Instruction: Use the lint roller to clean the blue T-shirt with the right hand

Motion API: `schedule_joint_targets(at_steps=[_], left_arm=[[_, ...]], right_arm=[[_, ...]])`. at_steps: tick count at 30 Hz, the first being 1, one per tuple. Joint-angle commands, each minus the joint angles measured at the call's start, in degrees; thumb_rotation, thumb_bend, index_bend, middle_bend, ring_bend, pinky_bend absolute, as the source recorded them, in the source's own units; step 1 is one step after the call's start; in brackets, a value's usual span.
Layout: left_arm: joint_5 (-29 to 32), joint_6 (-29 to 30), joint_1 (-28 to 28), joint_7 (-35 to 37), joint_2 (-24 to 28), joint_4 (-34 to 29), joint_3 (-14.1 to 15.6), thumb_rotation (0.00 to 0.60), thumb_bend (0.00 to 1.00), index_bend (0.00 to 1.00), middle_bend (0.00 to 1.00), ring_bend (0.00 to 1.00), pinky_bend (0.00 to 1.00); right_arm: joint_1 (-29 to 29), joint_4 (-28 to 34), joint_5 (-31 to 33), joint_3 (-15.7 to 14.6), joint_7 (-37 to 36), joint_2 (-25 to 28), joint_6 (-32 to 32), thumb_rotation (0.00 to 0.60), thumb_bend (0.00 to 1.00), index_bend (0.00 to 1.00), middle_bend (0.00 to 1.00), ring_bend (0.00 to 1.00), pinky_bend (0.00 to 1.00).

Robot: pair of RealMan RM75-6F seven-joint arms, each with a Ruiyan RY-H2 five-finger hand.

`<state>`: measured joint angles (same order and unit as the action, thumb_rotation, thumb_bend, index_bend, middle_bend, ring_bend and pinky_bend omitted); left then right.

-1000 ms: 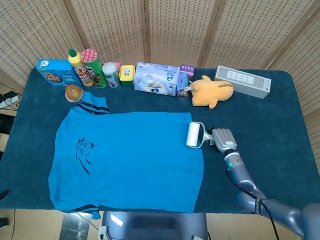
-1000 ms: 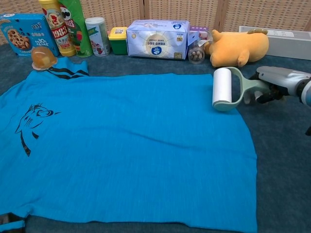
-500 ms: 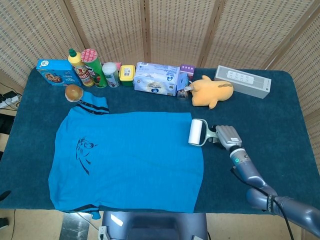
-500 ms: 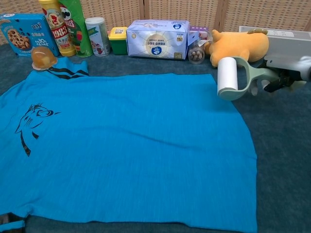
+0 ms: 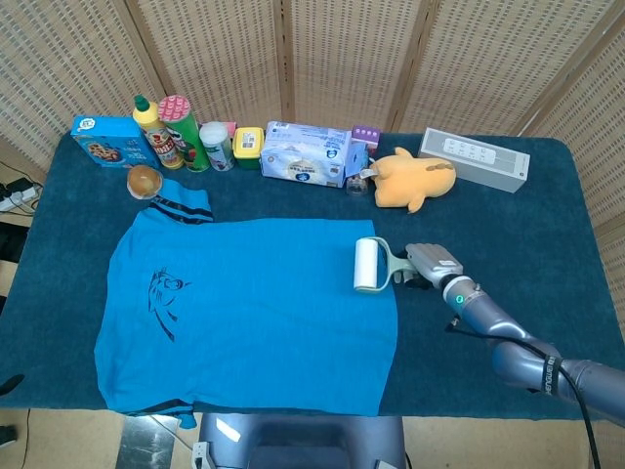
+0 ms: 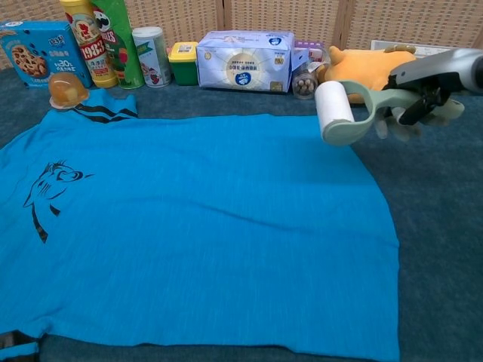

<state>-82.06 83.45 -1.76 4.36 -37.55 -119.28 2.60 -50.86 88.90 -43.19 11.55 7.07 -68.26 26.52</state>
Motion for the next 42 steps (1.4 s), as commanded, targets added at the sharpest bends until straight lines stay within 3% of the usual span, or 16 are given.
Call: schedule_joint_targets(at_steps=[1, 7, 14, 21, 28, 34, 42], left_arm=[[-0.1, 0.0, 0.0, 0.2, 0.1, 0.1, 0.0, 0.600, 0.08, 0.00, 0.00, 0.00, 0.00], [-0.7, -0.4, 0.1, 0.7, 0.2, 0.3, 0.2, 0.600, 0.08, 0.00, 0.00, 0.00, 0.00], [-1.2, -0.5, 0.1, 1.3, 0.5, 0.7, 0.4, 0.600, 0.08, 0.00, 0.00, 0.00, 0.00], [-1.8, -0.7, 0.2, 1.8, 0.7, 1.0, 0.6, 0.600, 0.08, 0.00, 0.00, 0.00, 0.00], [-2.0, -1.3, 0.4, 2.0, 0.8, 1.0, 0.7, 0.600, 0.08, 0.00, 0.00, 0.00, 0.01], [-2.2, -1.1, 0.3, 2.3, 0.9, 1.2, 0.8, 0.600, 0.08, 0.00, 0.00, 0.00, 0.00], [-2.8, -1.2, 0.4, 2.2, 0.9, 1.2, 1.1, 0.600, 0.08, 0.00, 0.00, 0.00, 0.00]], right_arm=[[-4.3, 3.1, 4.1, -2.2, 2.7, 0.5, 1.4, 0.600, 1.00, 0.57, 0.70, 0.67, 1.00], [-11.0, 4.3, 10.9, -6.8, 6.9, -0.8, 2.5, 0.600, 1.00, 0.57, 0.70, 0.67, 1.00], [-19.0, 5.1, 21.3, -13.9, 16.4, -4.6, 10.1, 0.600, 1.00, 0.58, 0.71, 0.67, 1.00], [-28.1, 6.8, 40.0, -19.4, 28.7, -7.8, 19.1, 0.600, 1.00, 0.58, 0.71, 0.67, 1.00], [-33.9, 8.9, 53.4, -19.7, 37.5, -8.3, 22.5, 0.600, 1.00, 0.58, 0.71, 0.67, 1.00], [-35.6, 9.3, 57.8, -18.8, 40.9, -7.7, 22.4, 0.600, 1.00, 0.59, 0.71, 0.67, 1.00], [-37.6, 7.8, 64.4, -18.0, 48.6, -11.8, 28.3, 0.600, 1.00, 0.59, 0.71, 0.67, 1.00]])
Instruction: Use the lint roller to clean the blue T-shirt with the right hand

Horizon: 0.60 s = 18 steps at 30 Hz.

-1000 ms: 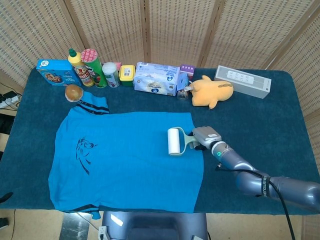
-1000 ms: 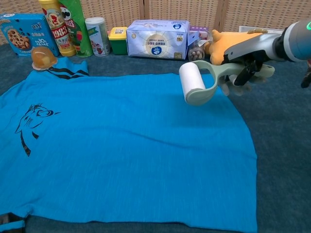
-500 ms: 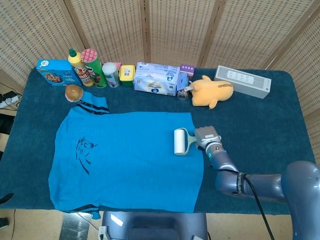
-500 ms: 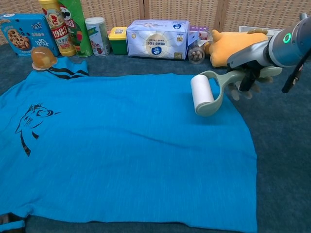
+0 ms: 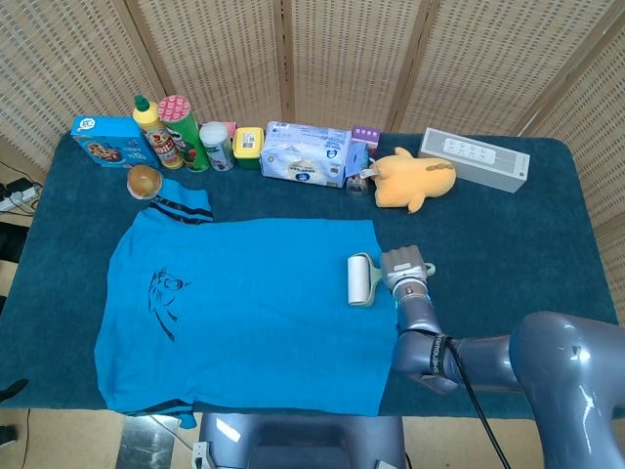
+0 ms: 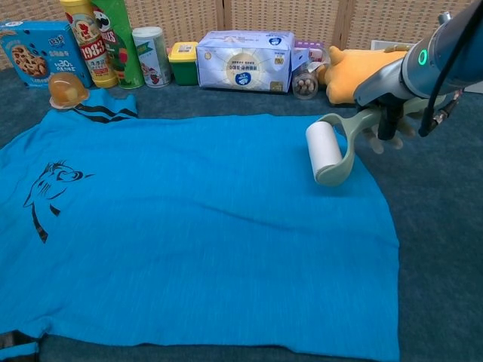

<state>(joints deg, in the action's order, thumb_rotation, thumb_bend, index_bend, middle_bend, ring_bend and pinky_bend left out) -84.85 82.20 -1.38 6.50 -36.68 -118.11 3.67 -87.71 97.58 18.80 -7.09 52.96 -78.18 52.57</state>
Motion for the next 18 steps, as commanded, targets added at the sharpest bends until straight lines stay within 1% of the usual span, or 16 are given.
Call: schedule_joint_targets(at_steps=[1, 8, 14, 18], left_arm=[[-0.1, 0.0, 0.0, 0.1, 0.0, 0.0, 0.0, 0.600, 0.08, 0.00, 0.00, 0.00, 0.00], [-0.2, 0.0, 0.0, 0.7, 0.2, 0.3, 0.1, 0.600, 0.08, 0.00, 0.00, 0.00, 0.00], [-0.6, 0.2, -0.1, 1.3, 0.3, 0.5, 0.2, 0.600, 0.08, 0.00, 0.00, 0.00, 0.00], [-0.9, 0.2, -0.1, 1.7, 0.4, 0.7, 0.3, 0.600, 0.08, 0.00, 0.00, 0.00, 0.00]], right_arm=[[-0.7, -1.1, 3.0, 0.9, 3.5, -2.3, 2.9, 0.600, 1.00, 0.59, 0.71, 0.67, 1.00], [-0.6, -1.2, 5.9, 4.2, 8.0, -4.6, 7.6, 0.600, 1.00, 0.59, 0.71, 0.68, 1.00], [0.2, -1.5, 6.0, 6.9, 11.2, -7.3, 11.8, 0.600, 1.00, 0.59, 0.71, 0.68, 1.00], [0.9, -2.0, 6.5, 8.6, 13.1, -8.9, 13.3, 0.600, 1.00, 0.59, 0.71, 0.68, 1.00]])
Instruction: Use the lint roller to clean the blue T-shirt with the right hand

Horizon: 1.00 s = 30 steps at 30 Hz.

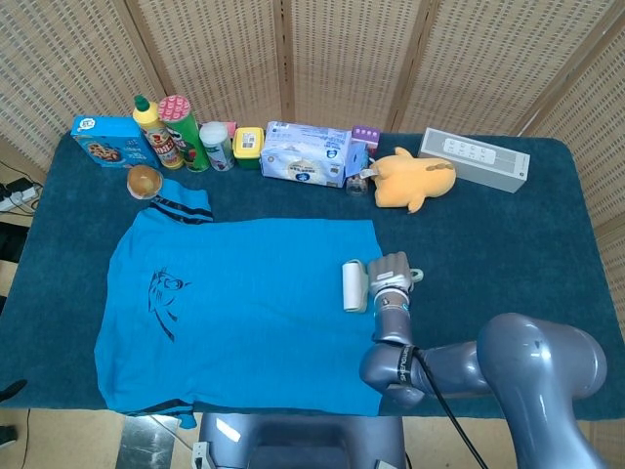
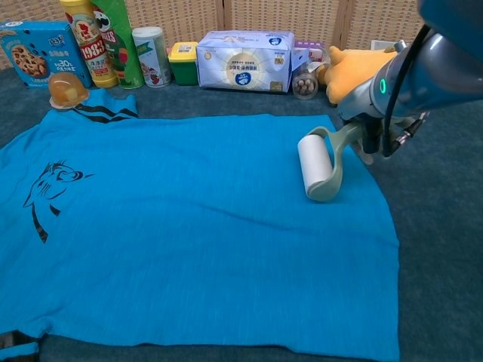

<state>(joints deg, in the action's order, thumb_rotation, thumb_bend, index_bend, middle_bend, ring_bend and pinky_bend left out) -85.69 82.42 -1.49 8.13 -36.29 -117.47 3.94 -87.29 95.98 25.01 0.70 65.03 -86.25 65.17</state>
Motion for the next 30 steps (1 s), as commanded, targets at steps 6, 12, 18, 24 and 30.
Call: schedule_joint_targets(at_steps=[6, 12, 18, 24, 30], left_arm=[[-0.4, 0.0, 0.0, 0.5, 0.1, 0.3, 0.2, 0.600, 0.08, 0.00, 0.00, 0.00, 0.00], [-0.6, -0.1, 0.1, 0.8, 0.2, 0.4, 0.2, 0.600, 0.08, 0.00, 0.00, 0.00, 0.01], [-0.6, -0.5, 0.3, 0.3, 0.1, 0.3, 0.3, 0.600, 0.08, 0.00, 0.00, 0.00, 0.00], [-0.3, -1.2, 0.7, -0.2, 0.0, 0.2, 0.2, 0.600, 0.08, 0.00, 0.00, 0.00, 0.00], [-0.3, -1.5, 0.8, -0.2, 0.1, 0.1, 0.3, 0.600, 0.08, 0.00, 0.00, 0.00, 0.00]], right_arm=[[1.8, -1.3, 0.7, 3.6, 3.6, -2.3, 1.8, 0.600, 1.00, 0.59, 0.71, 0.68, 1.00], [3.4, -2.3, 0.4, 6.1, 5.7, -3.3, 2.3, 0.600, 1.00, 0.59, 0.71, 0.68, 1.00], [4.0, -4.2, 1.9, 8.9, 8.4, -5.5, 3.5, 0.600, 1.00, 0.59, 0.71, 0.68, 1.00], [4.0, -6.6, 3.4, 13.1, 11.2, -8.5, 5.0, 0.600, 1.00, 0.59, 0.71, 0.68, 1.00], [3.7, -9.2, 4.3, 16.0, 14.8, -11.7, 8.1, 0.600, 1.00, 0.59, 0.71, 0.68, 1.00]])
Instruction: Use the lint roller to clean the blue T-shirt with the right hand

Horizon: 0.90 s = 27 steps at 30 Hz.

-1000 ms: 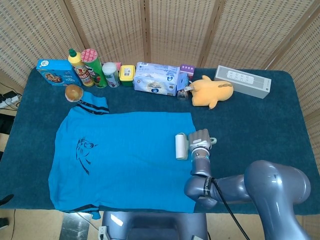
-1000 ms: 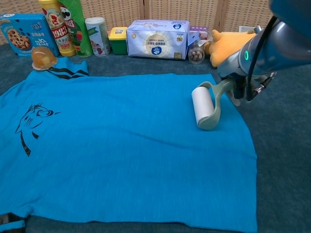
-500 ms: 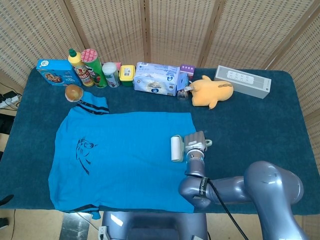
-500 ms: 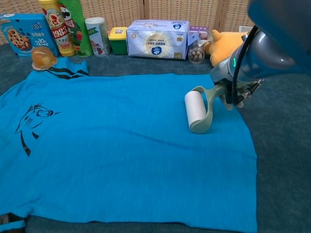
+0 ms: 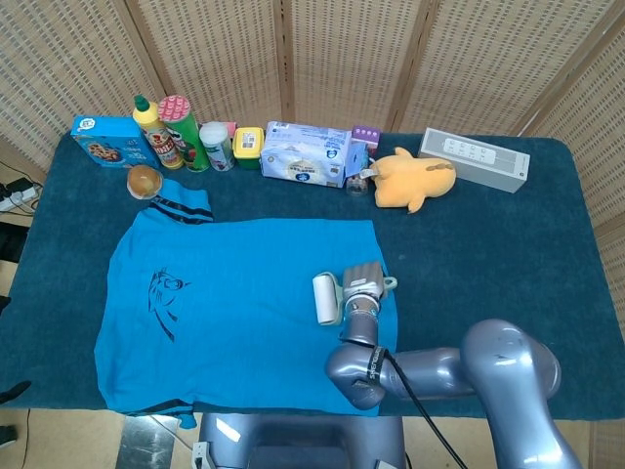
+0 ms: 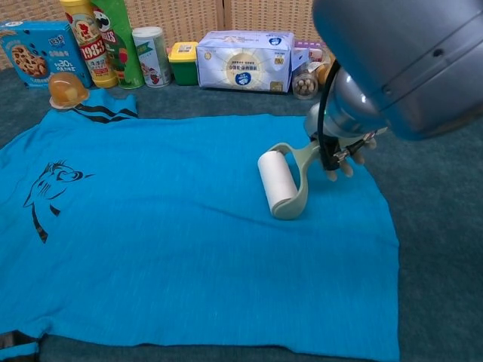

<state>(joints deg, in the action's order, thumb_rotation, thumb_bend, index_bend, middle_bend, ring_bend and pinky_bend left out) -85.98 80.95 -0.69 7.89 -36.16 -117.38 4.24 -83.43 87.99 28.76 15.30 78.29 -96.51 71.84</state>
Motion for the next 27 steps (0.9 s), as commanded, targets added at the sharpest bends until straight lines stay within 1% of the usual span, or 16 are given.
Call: schedule_joint_targets(at_steps=[1, 5, 17, 19, 22, 27], left_arm=[[0.0, 0.0, 0.0, 0.1, 0.0, 0.0, 0.0, 0.600, 0.08, 0.00, 0.00, 0.00, 0.00], [-0.1, -0.1, 0.1, 0.4, 0.1, 0.1, 0.1, 0.600, 0.08, 0.00, 0.00, 0.00, 0.00], [-0.8, -0.2, 0.2, 1.7, 0.4, 0.7, 0.2, 0.600, 0.08, 0.00, 0.00, 0.00, 0.01], [-0.9, -0.1, 0.1, 1.9, 0.5, 0.8, 0.3, 0.600, 0.08, 0.00, 0.00, 0.00, 0.01], [-1.0, 0.2, 0.0, 2.3, 0.5, 1.0, 0.3, 0.600, 0.08, 0.00, 0.00, 0.00, 0.00], [-1.1, 0.2, 0.0, 2.4, 0.5, 1.1, 0.4, 0.600, 0.08, 0.00, 0.00, 0.00, 0.00]], right_arm=[[-0.2, -1.6, 0.7, 2.0, 2.1, -1.9, 1.9, 0.600, 1.00, 0.59, 0.71, 0.68, 1.00], [-0.2, -3.1, 0.7, 4.6, 4.0, -3.5, 3.7, 0.600, 1.00, 0.59, 0.71, 0.68, 1.00], [0.1, -4.8, -4.8, 9.1, 5.3, -7.9, 9.8, 0.600, 1.00, 0.59, 0.71, 0.68, 1.00], [0.3, -4.9, -6.0, 9.3, 5.6, -8.6, 10.3, 0.600, 1.00, 0.59, 0.71, 0.68, 1.00], [1.2, -5.0, -8.0, 8.7, 6.0, -9.3, 10.6, 0.600, 1.00, 0.59, 0.71, 0.68, 1.00], [4.6, -4.7, -11.3, 7.2, 5.7, -8.6, 10.2, 0.600, 1.00, 0.59, 0.71, 0.68, 1.00]])
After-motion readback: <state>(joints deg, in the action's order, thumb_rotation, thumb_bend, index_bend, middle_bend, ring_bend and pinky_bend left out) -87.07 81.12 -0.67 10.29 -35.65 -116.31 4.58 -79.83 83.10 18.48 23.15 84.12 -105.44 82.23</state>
